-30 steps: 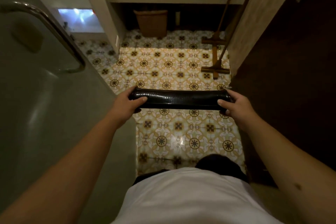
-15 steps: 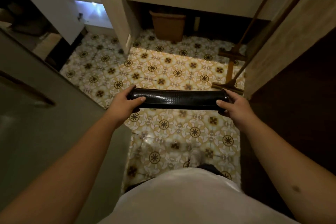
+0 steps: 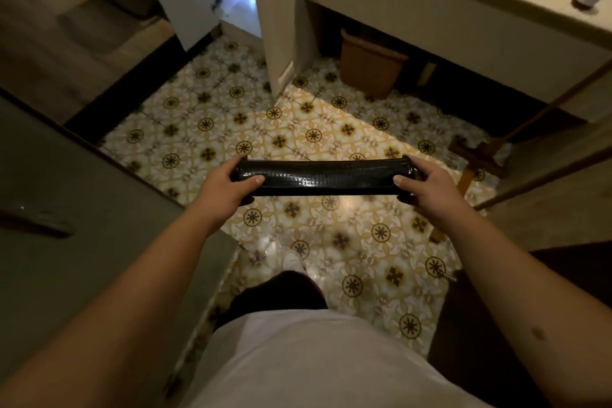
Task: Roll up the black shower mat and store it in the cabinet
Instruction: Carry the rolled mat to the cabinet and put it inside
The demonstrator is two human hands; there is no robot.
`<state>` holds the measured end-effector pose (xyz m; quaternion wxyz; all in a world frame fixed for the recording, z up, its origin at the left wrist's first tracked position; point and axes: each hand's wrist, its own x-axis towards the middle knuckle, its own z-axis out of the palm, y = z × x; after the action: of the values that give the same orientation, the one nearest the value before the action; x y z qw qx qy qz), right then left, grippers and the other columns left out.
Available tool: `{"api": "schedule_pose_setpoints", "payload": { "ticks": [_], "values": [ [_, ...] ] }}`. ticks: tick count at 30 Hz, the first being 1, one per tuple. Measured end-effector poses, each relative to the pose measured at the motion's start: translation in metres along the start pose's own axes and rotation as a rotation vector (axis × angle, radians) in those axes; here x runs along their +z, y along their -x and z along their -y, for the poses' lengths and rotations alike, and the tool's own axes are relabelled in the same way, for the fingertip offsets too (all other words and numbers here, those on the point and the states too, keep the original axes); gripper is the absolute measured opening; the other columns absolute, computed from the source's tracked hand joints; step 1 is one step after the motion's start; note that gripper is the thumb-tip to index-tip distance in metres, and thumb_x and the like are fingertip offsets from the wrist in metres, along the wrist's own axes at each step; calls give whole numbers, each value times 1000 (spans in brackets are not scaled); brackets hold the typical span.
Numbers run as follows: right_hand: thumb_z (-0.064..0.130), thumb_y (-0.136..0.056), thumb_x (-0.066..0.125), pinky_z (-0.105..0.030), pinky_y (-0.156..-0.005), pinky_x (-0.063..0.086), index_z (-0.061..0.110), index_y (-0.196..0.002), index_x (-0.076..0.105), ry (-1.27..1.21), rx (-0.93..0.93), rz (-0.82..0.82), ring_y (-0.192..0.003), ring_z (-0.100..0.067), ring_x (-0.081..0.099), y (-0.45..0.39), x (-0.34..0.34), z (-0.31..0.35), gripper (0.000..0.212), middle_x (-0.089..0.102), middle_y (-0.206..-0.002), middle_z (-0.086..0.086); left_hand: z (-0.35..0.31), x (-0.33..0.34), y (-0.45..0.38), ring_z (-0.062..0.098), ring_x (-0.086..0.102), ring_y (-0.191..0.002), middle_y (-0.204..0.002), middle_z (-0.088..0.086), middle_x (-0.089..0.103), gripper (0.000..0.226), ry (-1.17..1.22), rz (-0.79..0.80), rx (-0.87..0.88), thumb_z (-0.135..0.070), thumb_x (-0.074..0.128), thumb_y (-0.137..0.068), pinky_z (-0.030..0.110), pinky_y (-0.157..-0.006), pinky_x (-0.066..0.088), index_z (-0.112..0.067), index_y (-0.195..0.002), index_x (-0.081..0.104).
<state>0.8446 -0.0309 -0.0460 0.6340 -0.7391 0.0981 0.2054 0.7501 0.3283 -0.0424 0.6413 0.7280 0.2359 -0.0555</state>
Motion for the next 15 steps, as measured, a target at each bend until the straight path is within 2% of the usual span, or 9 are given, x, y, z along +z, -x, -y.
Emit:
{"api": "schedule_pose_setpoints", "payload": {
  "ticks": [3, 6, 9, 12, 15],
  "values": [
    [9, -82, 71, -26, -64, 56, 18, -137, 51, 30, -16, 44, -95, -18, 65, -50, 23, 20, 59, 62, -115, 1, -9, -17, -34, 20, 62, -102, -125, 4, 55, 63, -5, -47, -9, -20, 70, -86, 28, -70, 57, -18, -143, 43],
    [9, -82, 71, -30, -69, 57, 21, -135, 51, 53, -13, 95, -95, -19, 64, -101, 52, 50, 58, 62, -113, 2, -23, -36, -65, 22, 62, -104, -126, 8, 56, 58, -8, -118, -14, -19, 68, -88, 30, -72, 57, -16, -141, 44],
    [9, -83, 71, -32, -69, 55, 23, -126, 57, 101, -28, 163, -94, -21, 64, -131, 64, 69, 48, 63, -115, -6, -26, -42, -76, 22, 62, -100, -122, 10, 56, 55, -10, -157, -18, -17, 67, -88, 32, -71, 59, -15, -138, 46],
    [10, -83, 70, -29, -67, 53, 18, -133, 53, 155, -43, 238, -99, -25, 63, -172, 83, 94, 54, 60, -119, -9, -35, -52, -93, 18, 62, -100, -120, 3, 54, 63, 45, -242, -50, -16, 68, -88, 29, -71, 58, -17, -144, 40],
    [10, -84, 70, -32, -70, 53, 17, -136, 50, 186, -46, 308, -99, -24, 63, -209, 105, 116, 57, 60, -119, -7, -41, -62, -111, 18, 61, -102, -126, 6, 52, 64, 92, -310, -87, -15, 68, -87, 29, -74, 57, -18, -145, 39]
  ]
}}
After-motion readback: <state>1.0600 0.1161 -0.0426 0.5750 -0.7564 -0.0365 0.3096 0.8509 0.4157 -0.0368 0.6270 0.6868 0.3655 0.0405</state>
